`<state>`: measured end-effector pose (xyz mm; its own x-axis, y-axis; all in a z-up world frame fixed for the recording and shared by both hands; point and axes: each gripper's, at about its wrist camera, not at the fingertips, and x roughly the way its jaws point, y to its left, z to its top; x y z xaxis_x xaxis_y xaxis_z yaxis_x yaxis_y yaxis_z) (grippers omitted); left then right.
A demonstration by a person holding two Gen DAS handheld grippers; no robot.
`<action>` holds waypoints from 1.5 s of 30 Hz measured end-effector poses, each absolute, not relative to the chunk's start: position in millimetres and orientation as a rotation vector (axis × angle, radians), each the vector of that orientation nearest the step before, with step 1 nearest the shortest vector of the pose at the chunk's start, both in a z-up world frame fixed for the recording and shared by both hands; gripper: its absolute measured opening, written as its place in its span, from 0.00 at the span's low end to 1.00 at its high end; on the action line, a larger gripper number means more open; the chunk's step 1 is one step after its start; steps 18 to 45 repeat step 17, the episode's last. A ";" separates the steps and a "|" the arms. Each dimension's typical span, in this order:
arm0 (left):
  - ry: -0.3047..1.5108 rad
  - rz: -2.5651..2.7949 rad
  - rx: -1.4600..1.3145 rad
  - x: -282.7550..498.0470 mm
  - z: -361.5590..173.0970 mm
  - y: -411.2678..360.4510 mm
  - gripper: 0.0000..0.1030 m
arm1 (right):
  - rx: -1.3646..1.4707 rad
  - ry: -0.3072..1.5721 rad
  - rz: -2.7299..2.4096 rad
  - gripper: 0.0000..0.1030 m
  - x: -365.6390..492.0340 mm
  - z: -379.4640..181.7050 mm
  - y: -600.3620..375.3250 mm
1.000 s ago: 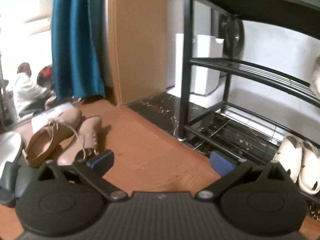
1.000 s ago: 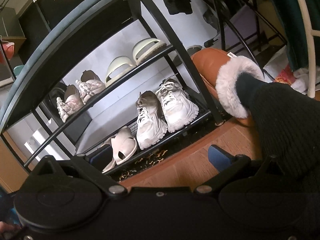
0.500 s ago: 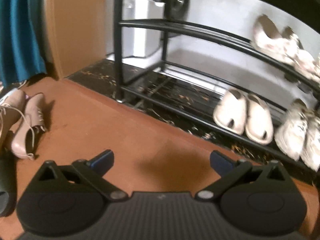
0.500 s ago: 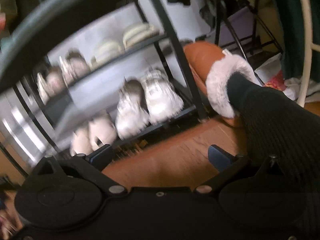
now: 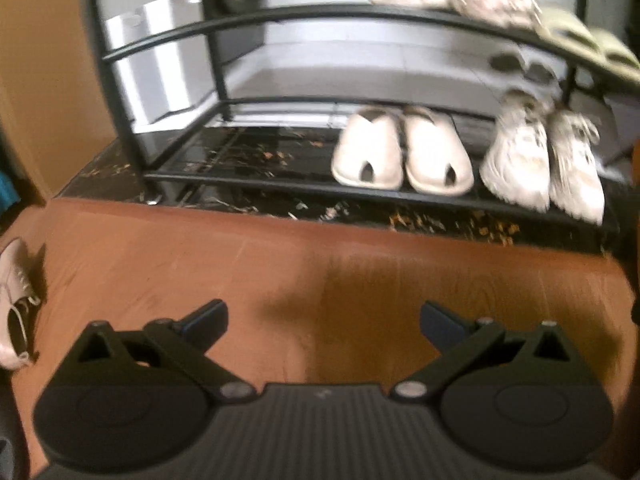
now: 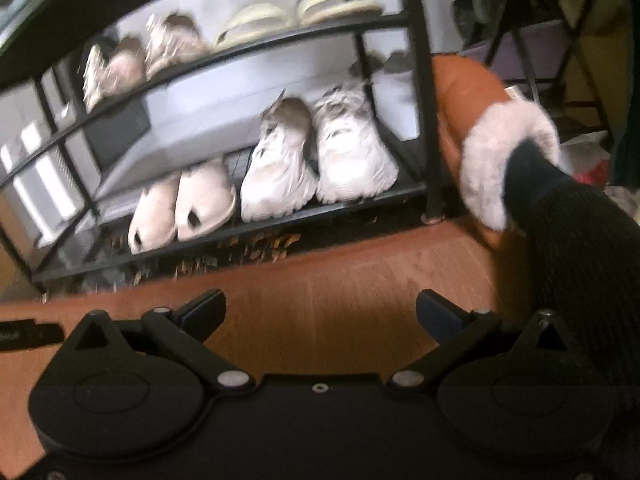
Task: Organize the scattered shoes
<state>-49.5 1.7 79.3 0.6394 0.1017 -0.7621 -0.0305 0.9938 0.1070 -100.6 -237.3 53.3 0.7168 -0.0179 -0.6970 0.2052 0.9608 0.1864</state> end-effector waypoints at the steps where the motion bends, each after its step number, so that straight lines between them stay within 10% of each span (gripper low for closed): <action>1: 0.906 0.077 0.110 -46.7 74.3 -1.1 0.99 | 0.231 0.819 -0.118 1.00 -96.5 47.4 -233.7; 45: 0.906 0.083 0.049 -46.4 69.6 9.8 0.98 | 0.260 0.873 -0.139 1.00 -89.4 34.0 -234.0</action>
